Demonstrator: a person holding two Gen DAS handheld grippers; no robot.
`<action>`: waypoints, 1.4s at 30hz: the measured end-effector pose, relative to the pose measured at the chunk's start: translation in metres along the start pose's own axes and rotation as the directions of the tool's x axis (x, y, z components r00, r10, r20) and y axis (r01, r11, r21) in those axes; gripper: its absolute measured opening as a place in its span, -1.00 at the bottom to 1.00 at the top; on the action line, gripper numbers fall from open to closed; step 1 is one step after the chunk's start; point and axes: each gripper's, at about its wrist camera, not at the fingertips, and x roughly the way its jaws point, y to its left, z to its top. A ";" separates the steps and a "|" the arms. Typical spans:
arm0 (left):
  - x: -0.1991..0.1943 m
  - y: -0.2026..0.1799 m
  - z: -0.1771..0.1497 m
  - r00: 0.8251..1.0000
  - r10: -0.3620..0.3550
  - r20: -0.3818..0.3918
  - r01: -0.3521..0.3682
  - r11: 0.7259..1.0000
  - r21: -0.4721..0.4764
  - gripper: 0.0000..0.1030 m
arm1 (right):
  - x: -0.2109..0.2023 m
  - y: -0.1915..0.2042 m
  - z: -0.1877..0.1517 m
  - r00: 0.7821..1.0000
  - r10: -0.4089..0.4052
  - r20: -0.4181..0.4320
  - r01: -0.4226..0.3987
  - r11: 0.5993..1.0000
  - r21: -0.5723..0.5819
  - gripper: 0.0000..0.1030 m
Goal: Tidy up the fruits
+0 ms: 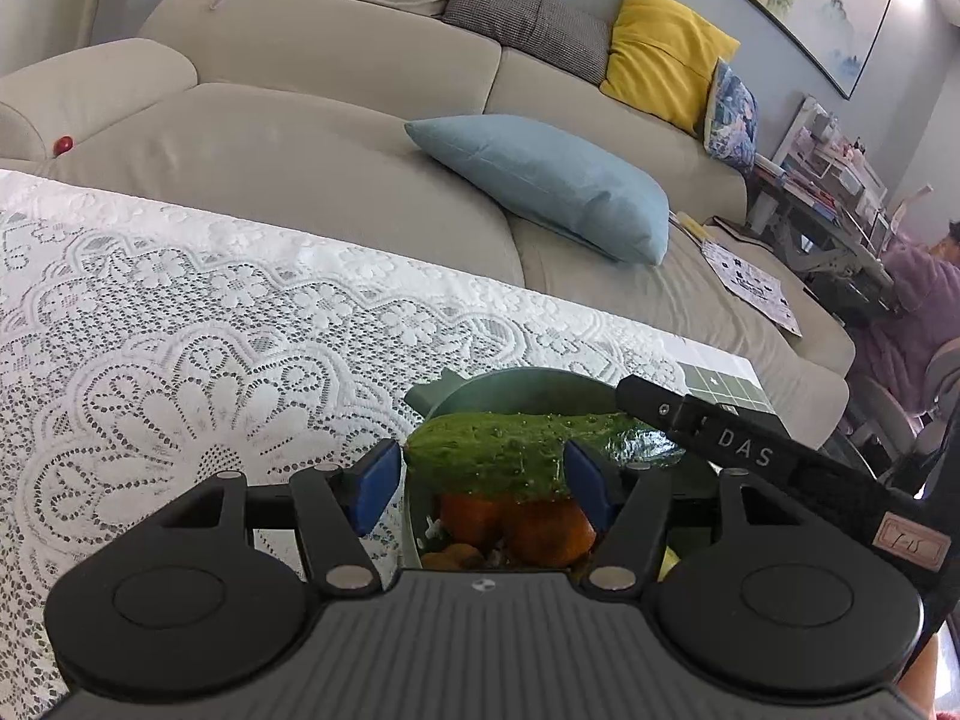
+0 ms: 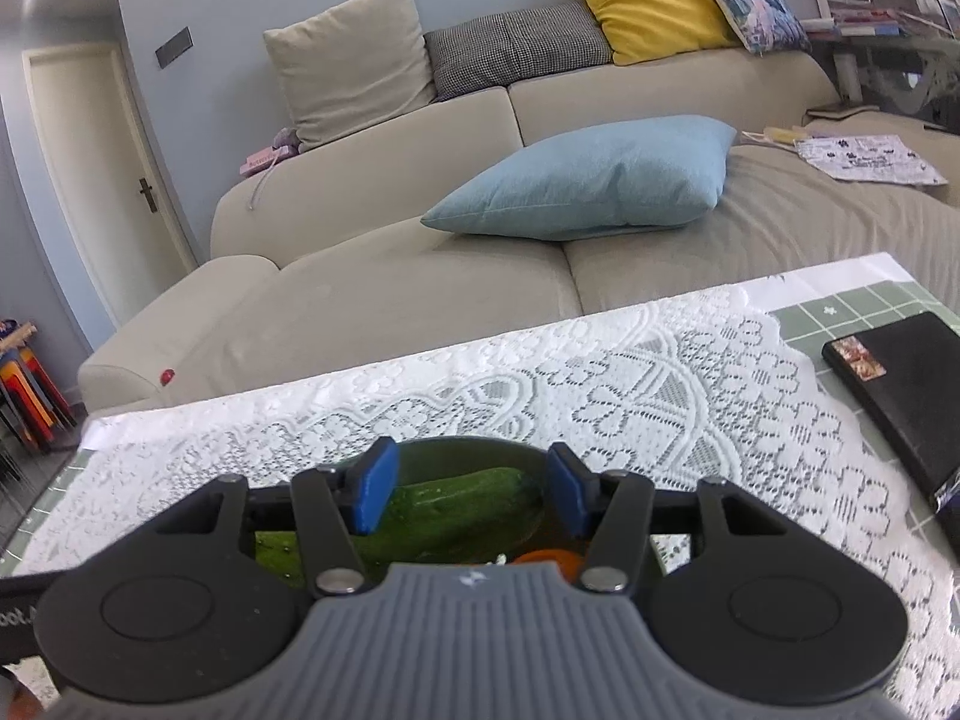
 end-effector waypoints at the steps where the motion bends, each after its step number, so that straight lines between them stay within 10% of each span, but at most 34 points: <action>1: 0.000 0.000 0.000 1.000 0.007 0.002 -0.007 1.000 0.003 0.42 | 0.001 0.001 0.000 1.000 -0.003 0.000 0.003 1.000 -0.007 0.06; 27: -0.075 -0.005 -0.017 0.985 0.107 0.133 -0.129 0.977 0.170 0.57 | -0.068 0.048 -0.009 0.993 -0.003 0.121 0.033 0.969 -0.245 0.76; 42: -0.147 -0.005 -0.060 0.897 0.176 0.406 -0.288 0.929 0.234 0.92 | -0.171 0.074 -0.053 0.957 0.085 0.276 -0.004 0.960 -0.281 0.92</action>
